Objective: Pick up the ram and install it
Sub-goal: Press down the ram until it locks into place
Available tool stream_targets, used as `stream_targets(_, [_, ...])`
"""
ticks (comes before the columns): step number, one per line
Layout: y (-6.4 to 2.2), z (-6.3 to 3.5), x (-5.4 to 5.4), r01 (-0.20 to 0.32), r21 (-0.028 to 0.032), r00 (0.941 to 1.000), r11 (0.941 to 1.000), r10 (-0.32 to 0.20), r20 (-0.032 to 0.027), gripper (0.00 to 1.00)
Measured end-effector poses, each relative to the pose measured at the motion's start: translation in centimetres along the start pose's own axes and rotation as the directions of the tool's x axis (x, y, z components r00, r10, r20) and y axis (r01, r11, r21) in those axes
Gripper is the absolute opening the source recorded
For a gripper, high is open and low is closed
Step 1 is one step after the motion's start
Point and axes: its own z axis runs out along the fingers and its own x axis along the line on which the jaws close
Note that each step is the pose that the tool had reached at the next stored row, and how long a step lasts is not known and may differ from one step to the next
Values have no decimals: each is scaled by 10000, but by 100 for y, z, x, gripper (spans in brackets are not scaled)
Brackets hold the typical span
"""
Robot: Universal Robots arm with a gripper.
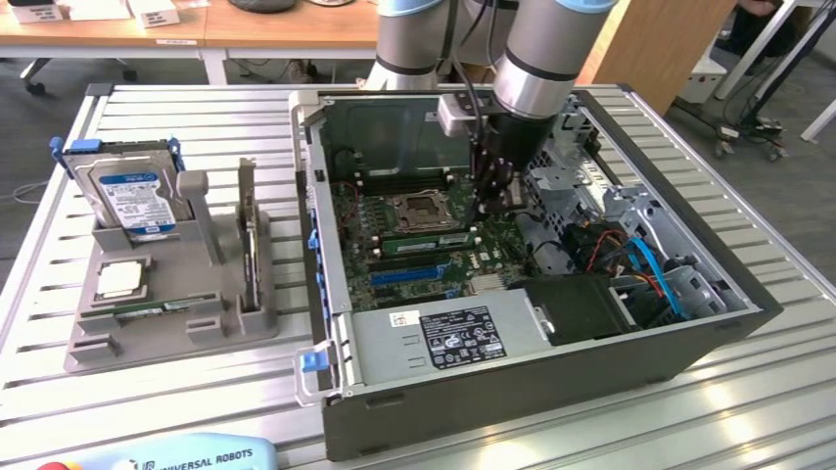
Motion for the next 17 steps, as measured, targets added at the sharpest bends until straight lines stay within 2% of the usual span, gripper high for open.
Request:
stream_targets(7, [-7, 5, 1, -1, 1, 10000, 10000, 1, 2, 10])
stream_targets(17, [-12, 115, 2, 0, 3, 10000, 10000, 0, 1, 10])
